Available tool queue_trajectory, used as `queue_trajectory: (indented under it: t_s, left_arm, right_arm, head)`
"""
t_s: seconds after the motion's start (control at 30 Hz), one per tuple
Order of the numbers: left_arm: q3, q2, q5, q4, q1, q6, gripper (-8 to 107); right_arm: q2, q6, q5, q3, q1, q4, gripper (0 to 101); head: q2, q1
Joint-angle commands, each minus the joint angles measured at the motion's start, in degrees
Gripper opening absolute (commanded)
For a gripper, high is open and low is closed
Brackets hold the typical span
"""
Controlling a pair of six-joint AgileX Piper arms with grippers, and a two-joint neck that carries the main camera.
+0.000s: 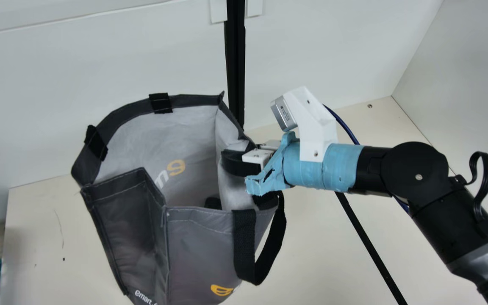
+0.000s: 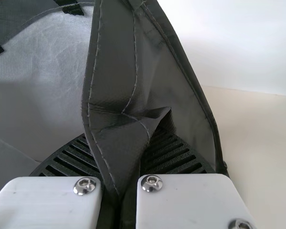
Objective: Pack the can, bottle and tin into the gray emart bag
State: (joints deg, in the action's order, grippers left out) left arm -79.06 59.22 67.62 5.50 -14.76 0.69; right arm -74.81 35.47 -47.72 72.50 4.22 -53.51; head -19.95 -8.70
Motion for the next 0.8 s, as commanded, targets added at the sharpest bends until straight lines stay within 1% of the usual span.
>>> queue_trajectory:
  t_s: [0.0, 0.77]
  left_arm:
    - [0.0, 0.0, 0.0, 0.0, 0.0, 0.0, 90]
    - [0.0, 0.0, -0.2, 0.0, 0.0, 0.0, 90]
  right_arm:
    - [0.0, 0.0, 0.0, 0.0, 0.0, 0.0, 0]
    - [0.0, 0.0, 0.0, 0.0, 0.0, 0.0, 0]
  head:
    - [0.0, -1.3]
    - [0.0, -1.3]
